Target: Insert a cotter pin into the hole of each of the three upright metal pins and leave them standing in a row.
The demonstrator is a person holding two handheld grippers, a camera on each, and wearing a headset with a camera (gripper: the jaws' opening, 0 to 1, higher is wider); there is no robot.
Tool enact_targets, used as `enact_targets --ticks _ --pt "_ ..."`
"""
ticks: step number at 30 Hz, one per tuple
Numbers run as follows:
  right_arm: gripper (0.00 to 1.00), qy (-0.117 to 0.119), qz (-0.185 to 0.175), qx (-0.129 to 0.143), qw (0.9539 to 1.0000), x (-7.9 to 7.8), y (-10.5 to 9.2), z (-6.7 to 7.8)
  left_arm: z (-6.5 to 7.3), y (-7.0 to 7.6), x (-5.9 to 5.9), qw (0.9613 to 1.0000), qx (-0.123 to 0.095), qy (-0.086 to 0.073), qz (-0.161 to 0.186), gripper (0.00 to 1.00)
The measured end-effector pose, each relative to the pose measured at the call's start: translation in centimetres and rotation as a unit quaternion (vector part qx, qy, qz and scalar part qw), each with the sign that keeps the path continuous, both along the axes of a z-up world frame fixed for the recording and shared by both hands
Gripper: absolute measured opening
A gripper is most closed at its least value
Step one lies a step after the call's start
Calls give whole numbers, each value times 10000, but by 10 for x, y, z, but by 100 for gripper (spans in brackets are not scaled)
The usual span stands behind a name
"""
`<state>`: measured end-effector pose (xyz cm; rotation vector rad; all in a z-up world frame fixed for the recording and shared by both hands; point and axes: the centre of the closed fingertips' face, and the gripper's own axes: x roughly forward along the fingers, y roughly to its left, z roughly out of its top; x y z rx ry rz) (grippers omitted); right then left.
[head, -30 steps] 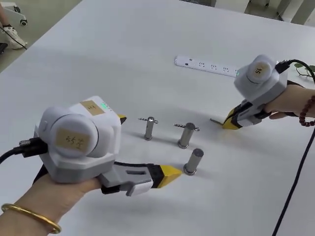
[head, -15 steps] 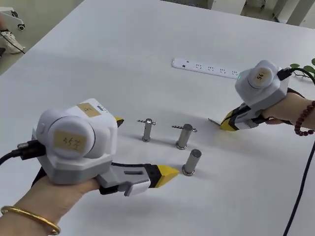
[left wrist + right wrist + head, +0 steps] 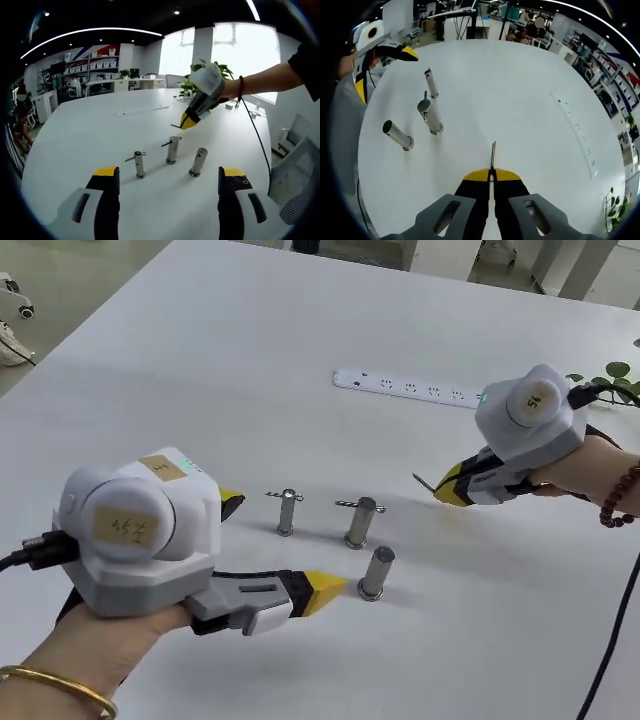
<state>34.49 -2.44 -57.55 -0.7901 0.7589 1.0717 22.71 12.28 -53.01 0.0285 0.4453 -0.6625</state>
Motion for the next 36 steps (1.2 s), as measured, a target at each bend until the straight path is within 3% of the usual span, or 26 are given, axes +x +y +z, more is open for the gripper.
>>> enact_targets --ticks 9,17,25,36 --pt "0 -253 315 356 9985 -22 20 27 11 -2 6 9999 -122 -5 27 74" --pt "0 -463 784 531 9944 -47 37 45 17 -7 9 9996 -278 -15 -57 62" --pt "0 -698 1309 486 9877 -71 52 55 20 -20 10 9988 -278 220 -331 49" --pt "0 -928 1817 436 9780 -89 66 62 22 -34 11 9962 -447 551 -513 34"
